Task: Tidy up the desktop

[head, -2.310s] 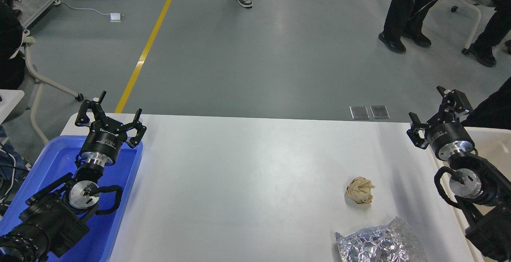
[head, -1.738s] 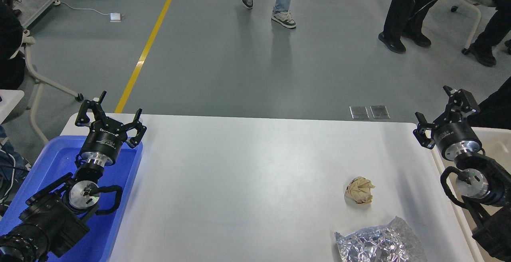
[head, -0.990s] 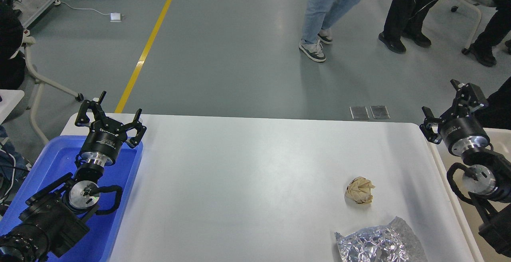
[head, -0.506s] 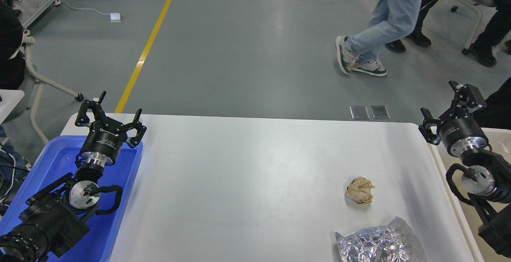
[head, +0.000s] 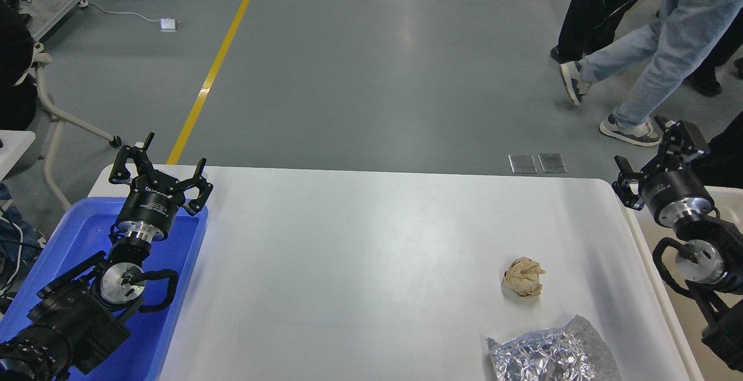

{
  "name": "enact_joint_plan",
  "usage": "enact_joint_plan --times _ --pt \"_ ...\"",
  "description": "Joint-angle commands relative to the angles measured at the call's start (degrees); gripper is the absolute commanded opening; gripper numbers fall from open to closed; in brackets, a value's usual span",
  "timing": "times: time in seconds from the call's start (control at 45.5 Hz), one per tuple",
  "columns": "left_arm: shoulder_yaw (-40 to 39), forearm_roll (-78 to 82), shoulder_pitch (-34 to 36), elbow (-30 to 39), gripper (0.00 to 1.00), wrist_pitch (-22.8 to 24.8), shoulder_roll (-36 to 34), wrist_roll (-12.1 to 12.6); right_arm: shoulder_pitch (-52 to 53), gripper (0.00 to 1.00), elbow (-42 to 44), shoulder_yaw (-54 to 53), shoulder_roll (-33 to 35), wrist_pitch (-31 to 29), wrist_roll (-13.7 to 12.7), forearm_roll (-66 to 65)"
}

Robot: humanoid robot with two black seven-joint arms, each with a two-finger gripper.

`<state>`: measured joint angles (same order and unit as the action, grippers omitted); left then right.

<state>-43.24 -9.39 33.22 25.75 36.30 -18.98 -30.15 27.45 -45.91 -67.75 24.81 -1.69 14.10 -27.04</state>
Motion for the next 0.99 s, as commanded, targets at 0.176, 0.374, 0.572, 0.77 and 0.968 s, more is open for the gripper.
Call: enact_joint_plan --times 0.176,0.374,0.572,0.77,0.968 --pt "0.00 -0.01 0.00 0.00 1.00 0.00 0.00 0.00 2.52 1.00 -0.32 15.53 13.77 -0.25 -0.04 -0.91" --pt "0.00 -0.01 0.00 0.00 1.00 0.00 0.00 0.00 9.02 1.00 -0.67 32.23 22.21 -2.62 -0.04 -7.58" --pt "0.00 -0.01 0.00 0.00 1.00 0.00 0.00 0.00 14.91 1.00 -1.72 46.04 28.45 -7.09 0.58 -15.05" --pt "0.00 -0.01 0.00 0.00 1.00 0.00 0.00 0.00 15.80 1.00 -8.57 47.80 35.21 -13.60 2.95 -27.78" --pt "0.00 0.08 0.00 0.00 1.00 0.00 0.00 0.00 15.45 1.00 -17.45 47.89 39.96 -16.59 5.58 -42.91"
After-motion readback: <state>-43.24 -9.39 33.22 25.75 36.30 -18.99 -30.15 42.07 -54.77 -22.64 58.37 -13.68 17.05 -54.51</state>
